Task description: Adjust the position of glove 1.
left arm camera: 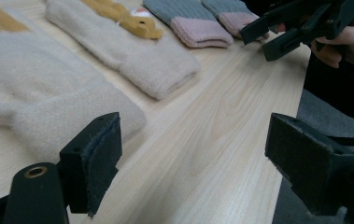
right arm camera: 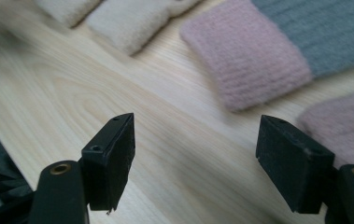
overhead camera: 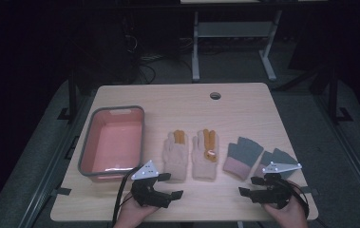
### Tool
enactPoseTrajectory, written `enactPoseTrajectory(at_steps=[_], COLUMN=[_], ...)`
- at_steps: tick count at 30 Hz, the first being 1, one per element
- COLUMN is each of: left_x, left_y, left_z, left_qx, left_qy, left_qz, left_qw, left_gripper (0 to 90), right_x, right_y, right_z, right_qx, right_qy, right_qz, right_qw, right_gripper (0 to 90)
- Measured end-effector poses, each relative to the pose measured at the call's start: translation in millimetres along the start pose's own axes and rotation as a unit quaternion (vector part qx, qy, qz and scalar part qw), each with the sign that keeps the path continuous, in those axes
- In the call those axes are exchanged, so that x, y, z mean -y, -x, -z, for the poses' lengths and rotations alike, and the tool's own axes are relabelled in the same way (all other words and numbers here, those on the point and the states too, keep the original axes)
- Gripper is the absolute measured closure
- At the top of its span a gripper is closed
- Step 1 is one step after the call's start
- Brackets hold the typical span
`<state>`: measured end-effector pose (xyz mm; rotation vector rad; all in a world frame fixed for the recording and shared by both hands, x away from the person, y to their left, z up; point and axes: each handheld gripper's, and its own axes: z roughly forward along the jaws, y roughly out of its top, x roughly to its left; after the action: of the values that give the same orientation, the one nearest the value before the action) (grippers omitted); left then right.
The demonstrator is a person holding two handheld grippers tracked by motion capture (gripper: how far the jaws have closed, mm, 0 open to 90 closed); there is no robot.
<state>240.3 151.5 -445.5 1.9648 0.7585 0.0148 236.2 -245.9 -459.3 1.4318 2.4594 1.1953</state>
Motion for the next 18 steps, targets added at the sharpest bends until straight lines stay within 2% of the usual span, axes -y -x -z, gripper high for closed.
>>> enactPoseTrajectory(at_steps=[6, 9, 10, 18], left_x=[1.8, 2.2, 2.2, 2.3], left_y=[1.0, 1.4, 1.6, 1.7], left_z=[1.0, 1.1, 2.0, 3.3], left_qx=[-0.004, -0.003, -0.002, -0.005], left_qy=[0.000, 0.000, 0.000, 0.001], left_qz=[-0.001, -0.001, -0.002, -0.001], left_qw=[1.0000, 1.0000, 1.0000, 1.0000], left_gripper=[18.6, 18.6, 18.6, 18.6], right_x=[-5.9, -12.0, -16.3, -37.8], right_y=[-4.4, -8.2, -10.5, -17.5], right_z=[-4.9, -8.8, -11.6, -20.3], right_qx=[-0.013, -0.019, -0.022, -0.030], right_qy=[-0.007, -0.020, -0.024, -0.043], right_qz=[0.007, 0.014, 0.023, 0.032], right_qw=[0.9999, 0.9995, 0.9992, 0.9981], right_gripper=[26.3, 25.6, 25.5, 26.8])
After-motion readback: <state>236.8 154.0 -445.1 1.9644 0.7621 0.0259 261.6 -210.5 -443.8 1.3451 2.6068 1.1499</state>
